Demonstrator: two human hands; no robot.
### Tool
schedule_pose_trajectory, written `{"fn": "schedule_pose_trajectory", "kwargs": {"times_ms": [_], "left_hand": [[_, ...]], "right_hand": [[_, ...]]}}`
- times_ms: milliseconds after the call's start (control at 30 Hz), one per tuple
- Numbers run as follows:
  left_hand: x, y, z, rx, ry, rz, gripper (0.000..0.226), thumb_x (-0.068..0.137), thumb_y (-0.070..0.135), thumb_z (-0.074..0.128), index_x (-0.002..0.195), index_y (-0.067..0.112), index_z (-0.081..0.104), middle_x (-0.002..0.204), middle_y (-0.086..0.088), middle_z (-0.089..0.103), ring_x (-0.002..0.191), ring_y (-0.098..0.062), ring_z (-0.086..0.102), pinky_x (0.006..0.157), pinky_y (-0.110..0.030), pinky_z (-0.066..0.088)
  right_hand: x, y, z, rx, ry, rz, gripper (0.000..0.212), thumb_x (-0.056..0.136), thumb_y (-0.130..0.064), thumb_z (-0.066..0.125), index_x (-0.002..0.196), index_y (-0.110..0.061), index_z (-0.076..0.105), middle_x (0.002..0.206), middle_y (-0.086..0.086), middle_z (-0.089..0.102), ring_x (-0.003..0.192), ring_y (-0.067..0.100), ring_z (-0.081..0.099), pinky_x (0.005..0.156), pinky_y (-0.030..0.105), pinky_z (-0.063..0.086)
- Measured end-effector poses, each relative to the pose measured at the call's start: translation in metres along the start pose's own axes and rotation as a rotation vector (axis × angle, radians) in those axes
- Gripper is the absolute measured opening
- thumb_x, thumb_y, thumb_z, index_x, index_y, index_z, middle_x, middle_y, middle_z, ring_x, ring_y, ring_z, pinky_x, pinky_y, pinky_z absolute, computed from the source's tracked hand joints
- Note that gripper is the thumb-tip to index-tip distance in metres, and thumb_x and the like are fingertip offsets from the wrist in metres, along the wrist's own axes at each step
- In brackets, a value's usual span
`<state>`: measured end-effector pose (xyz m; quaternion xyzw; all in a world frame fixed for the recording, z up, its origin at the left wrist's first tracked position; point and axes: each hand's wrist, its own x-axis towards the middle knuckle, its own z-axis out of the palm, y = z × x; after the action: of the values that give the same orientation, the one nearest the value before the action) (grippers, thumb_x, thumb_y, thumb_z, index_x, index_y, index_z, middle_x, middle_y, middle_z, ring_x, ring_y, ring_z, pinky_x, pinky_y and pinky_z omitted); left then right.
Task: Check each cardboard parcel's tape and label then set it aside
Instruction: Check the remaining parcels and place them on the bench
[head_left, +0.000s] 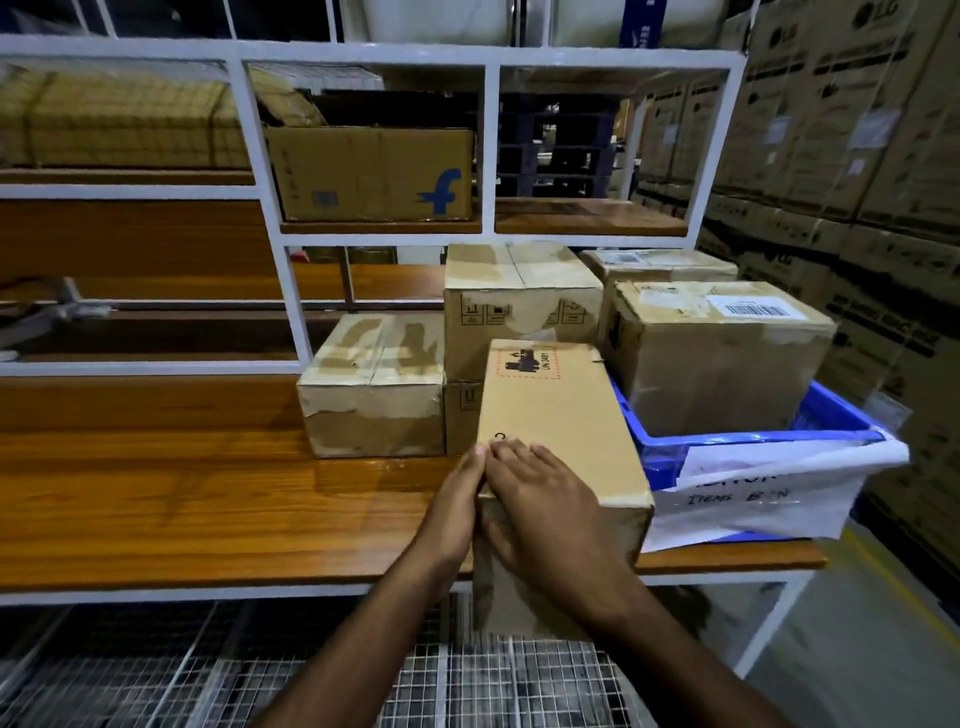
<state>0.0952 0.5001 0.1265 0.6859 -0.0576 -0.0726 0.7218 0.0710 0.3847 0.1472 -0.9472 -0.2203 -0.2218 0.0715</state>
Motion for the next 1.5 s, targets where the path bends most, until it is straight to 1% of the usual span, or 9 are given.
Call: {"fn": "schedule_pose_trajectory", "kwargs": {"times_ms": [100, 200, 267, 333, 467, 600, 900, 1200, 1500], "left_hand": [[0.014, 0.005, -0.004, -0.002, 0.025, 0.033, 0.039, 0.106, 0.029, 0.035, 0.142, 0.018, 0.048, 0.138, -0.001, 0.058, 0.124, -0.009, 0.055, 0.108, -0.03, 0.042], [0.025, 0.004, -0.004, 0.1, 0.001, 0.038, 0.045, 0.107, 0.027, 0.035, 0.15, 0.035, 0.029, 0.14, 0.008, 0.052, 0.116, -0.004, 0.057, 0.094, -0.028, 0.05], [0.029, 0.012, -0.003, 0.208, -0.026, 0.074, 0.048, 0.107, 0.023, 0.032, 0.15, 0.042, 0.023, 0.137, 0.013, 0.05, 0.107, 0.002, 0.059, 0.084, -0.023, 0.053], [0.041, 0.021, 0.0, 0.427, -0.014, 0.091, 0.049, 0.107, 0.023, 0.032, 0.154, 0.033, 0.023, 0.146, 0.009, 0.044, 0.118, -0.007, 0.056, 0.094, -0.03, 0.051], [0.088, 0.034, 0.008, 1.058, 0.029, 0.147, 0.05, 0.106, 0.031, 0.029, 0.155, 0.027, 0.023, 0.164, 0.001, 0.009, 0.151, -0.022, 0.007, 0.121, -0.05, 0.014], [0.137, 0.048, 0.014, 1.336, -0.03, 0.246, 0.048, 0.103, 0.022, 0.032, 0.151, 0.018, 0.031, 0.161, 0.0, 0.024, 0.151, -0.018, 0.005, 0.122, -0.051, 0.004], [0.193, 0.054, 0.021, 1.343, -0.047, 0.327, 0.044, 0.102, 0.025, 0.035, 0.145, 0.017, 0.042, 0.147, -0.007, 0.047, 0.132, -0.024, 0.044, 0.112, -0.037, 0.03], [0.189, 0.057, 0.015, 1.36, -0.068, 0.278, 0.045, 0.104, 0.028, 0.035, 0.148, 0.02, 0.038, 0.155, -0.004, 0.037, 0.14, -0.021, 0.035, 0.115, -0.036, 0.028], [0.167, 0.046, -0.008, 1.196, -0.115, 0.211, 0.05, 0.107, 0.033, 0.029, 0.155, 0.019, 0.022, 0.163, 0.002, 0.015, 0.15, -0.014, 0.01, 0.12, -0.031, 0.009]], "right_hand": [[0.007, 0.013, -0.018, 0.245, -0.117, 0.018, 0.053, 0.09, -0.038, 0.047, 0.141, -0.022, 0.051, 0.14, 0.001, 0.057, 0.129, 0.018, 0.051, 0.111, 0.029, 0.035], [0.013, 0.044, -0.027, 0.341, -0.107, 0.176, 0.042, 0.095, -0.034, 0.044, 0.133, -0.021, 0.056, 0.128, 0.003, 0.065, 0.113, 0.023, 0.06, 0.091, 0.034, 0.045], [0.022, 0.074, -0.025, 0.139, -0.215, 0.247, 0.044, 0.1, -0.035, 0.041, 0.138, -0.013, 0.048, 0.141, 0.009, 0.054, 0.127, 0.028, 0.05, 0.101, 0.036, 0.04], [0.035, 0.098, -0.021, 0.021, -0.354, 0.239, 0.053, 0.104, -0.038, 0.035, 0.148, -0.009, 0.034, 0.156, 0.012, 0.034, 0.144, 0.026, 0.03, 0.116, 0.037, 0.026], [0.071, 0.121, -0.012, 0.005, -0.402, 0.192, 0.06, 0.105, -0.04, 0.028, 0.156, -0.008, 0.02, 0.163, 0.012, 0.017, 0.15, 0.023, 0.016, 0.121, 0.034, 0.016], [0.106, 0.135, 0.006, 0.021, -0.447, 0.173, 0.06, 0.106, -0.039, 0.027, 0.157, -0.008, 0.016, 0.164, 0.014, 0.012, 0.151, 0.022, 0.01, 0.122, 0.034, 0.012], [0.152, 0.162, 0.03, 0.071, -0.421, 0.161, 0.057, 0.106, -0.037, 0.024, 0.157, -0.011, 0.018, 0.163, 0.013, 0.017, 0.151, 0.022, 0.016, 0.122, 0.033, 0.014], [0.143, 0.166, 0.019, 0.018, -0.443, 0.127, 0.058, 0.106, -0.041, 0.025, 0.157, -0.015, 0.019, 0.164, 0.009, 0.018, 0.151, 0.02, 0.016, 0.121, 0.032, 0.014], [0.116, 0.18, 0.009, -0.019, -0.447, 0.182, 0.057, 0.106, -0.042, 0.022, 0.157, -0.018, 0.018, 0.164, 0.004, 0.015, 0.151, 0.017, 0.015, 0.121, 0.035, 0.019]]}}
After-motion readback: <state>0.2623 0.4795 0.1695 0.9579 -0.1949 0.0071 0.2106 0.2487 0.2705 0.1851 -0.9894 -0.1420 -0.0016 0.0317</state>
